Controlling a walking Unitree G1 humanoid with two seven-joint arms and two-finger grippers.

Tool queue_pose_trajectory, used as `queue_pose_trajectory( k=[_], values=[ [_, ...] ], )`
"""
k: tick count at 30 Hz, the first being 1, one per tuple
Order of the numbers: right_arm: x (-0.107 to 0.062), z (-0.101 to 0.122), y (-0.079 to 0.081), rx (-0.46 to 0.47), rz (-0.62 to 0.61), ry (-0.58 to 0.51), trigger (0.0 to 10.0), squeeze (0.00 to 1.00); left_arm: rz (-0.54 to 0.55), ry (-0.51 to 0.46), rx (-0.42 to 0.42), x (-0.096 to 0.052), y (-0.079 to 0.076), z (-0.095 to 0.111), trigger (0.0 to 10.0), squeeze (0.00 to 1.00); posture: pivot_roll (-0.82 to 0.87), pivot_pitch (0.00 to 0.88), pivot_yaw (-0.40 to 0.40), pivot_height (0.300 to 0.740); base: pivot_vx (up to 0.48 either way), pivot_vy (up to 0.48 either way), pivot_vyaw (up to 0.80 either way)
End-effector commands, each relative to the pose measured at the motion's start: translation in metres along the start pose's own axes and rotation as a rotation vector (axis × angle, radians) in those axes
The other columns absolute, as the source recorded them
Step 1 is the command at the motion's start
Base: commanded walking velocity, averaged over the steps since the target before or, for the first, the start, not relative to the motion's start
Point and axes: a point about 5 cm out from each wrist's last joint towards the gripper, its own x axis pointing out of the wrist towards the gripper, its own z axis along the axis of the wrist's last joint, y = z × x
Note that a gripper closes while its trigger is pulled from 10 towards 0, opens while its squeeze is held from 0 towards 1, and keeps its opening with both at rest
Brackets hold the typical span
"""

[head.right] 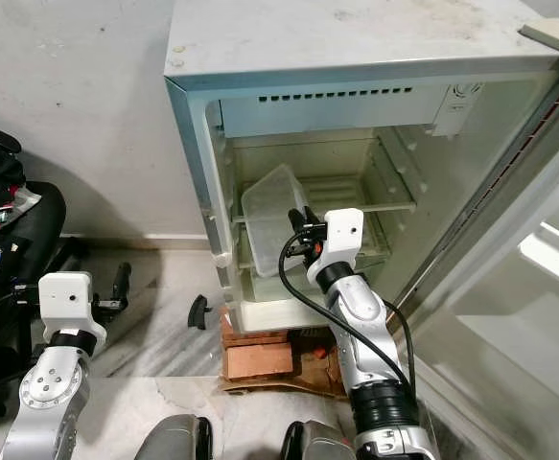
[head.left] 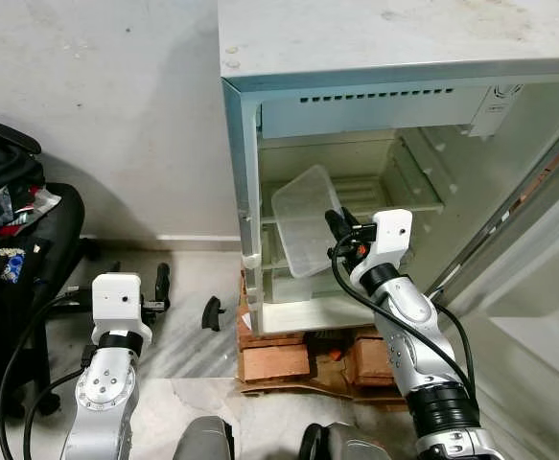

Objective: Restocking fridge

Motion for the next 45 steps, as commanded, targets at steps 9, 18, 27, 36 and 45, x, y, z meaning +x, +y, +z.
queue_pose_trajectory(
  k=[9,18,27,36,45],
  values=[
    [0.004,0.004,0.005,-0.01,0.02,-0.02,10.0,0.0,-0.009,-0.008,-0.009,0.0,0.0,0.003,10.0,0.0,0.15,0.098,-0.025,0.74,0.156,0.183,0.0],
    [0.003,0.003,0.003,-0.016,0.019,-0.016,10.0,0.0,-0.002,-0.001,-0.011,-0.001,0.0,0.002,10.0,0.0,0.15,0.099,-0.027,0.74,0.0,0.063,0.0],
    [0.005,0.003,0.002,-0.033,0.009,-0.017,10.0,0.0,-0.008,0.015,0.024,-0.007,0.008,-0.003,10.0,0.0,0.16,0.105,-0.031,0.74,0.0,0.0,0.0],
    [0.034,0.005,0.007,-0.05,0.019,-0.016,10.0,0.0,0.007,0.033,0.064,-0.017,0.028,-0.003,10.0,0.0,0.23,0.145,-0.049,0.74,0.0,0.0,0.0],
    [0.065,0.019,0.004,-0.049,-0.042,-0.014,10.0,0.0,0.045,0.081,0.084,-0.047,0.038,-0.008,10.0,0.0,0.29,0.217,-0.067,0.74,0.0,0.0,0.0]
  ],
)
